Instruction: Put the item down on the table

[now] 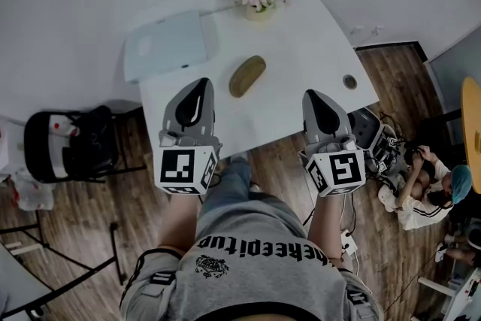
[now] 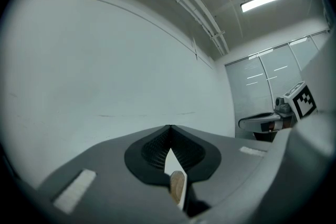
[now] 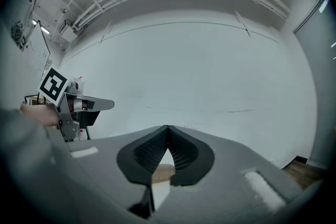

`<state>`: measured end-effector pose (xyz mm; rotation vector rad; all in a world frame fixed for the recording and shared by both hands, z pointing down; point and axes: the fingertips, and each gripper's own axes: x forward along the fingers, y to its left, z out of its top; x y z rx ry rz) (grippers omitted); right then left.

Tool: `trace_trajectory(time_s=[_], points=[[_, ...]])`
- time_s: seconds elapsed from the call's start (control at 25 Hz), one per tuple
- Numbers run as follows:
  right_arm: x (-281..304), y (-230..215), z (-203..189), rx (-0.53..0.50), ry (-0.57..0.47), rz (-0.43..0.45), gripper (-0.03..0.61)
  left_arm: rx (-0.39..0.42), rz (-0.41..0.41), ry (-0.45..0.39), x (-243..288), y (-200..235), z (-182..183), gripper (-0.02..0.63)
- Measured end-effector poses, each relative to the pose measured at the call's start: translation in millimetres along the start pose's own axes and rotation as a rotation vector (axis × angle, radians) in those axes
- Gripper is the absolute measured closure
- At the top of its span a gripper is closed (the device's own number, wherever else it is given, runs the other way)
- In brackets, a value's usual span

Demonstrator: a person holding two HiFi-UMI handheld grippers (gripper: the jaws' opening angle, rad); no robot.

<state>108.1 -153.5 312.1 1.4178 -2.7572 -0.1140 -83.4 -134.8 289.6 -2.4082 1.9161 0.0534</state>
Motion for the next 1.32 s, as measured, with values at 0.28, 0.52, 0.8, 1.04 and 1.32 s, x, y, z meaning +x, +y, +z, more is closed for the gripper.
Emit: trace_trajectory(time_s=[0.28, 0.52, 0.8, 1.04, 1.32], points=[[-5.9, -1.6, 1.3, -0.004, -0.007, -0.008, 0.579, -0.003, -0.004, -0.009, -1.7, -3.3, 1.5, 0.595], [-9.5, -2.6, 5.8, -0.015, -0.018, -0.014, 0.581, -0.001, -0.004, -0.015, -2.5, -5.4, 3.7, 0.595], [-13.1, 0.1, 10.6, -0.013, -0.032, -0.01, 0.581, -0.004, -0.003, -0.027, -6.1, -5.9, 8.3, 0.595], [-16.6, 2.0, 11.9, -0.012, -0.037, -0.01, 0.581, -0.005, 0.011, -0.029, -10.5, -3.7, 8.6, 0.595], [-22.8, 6.1, 12.8, -0.016, -0.036, -0.012, 0.581, -0.006, 0.011, -0.034, -16.8, -4.4, 9.9, 0.595]])
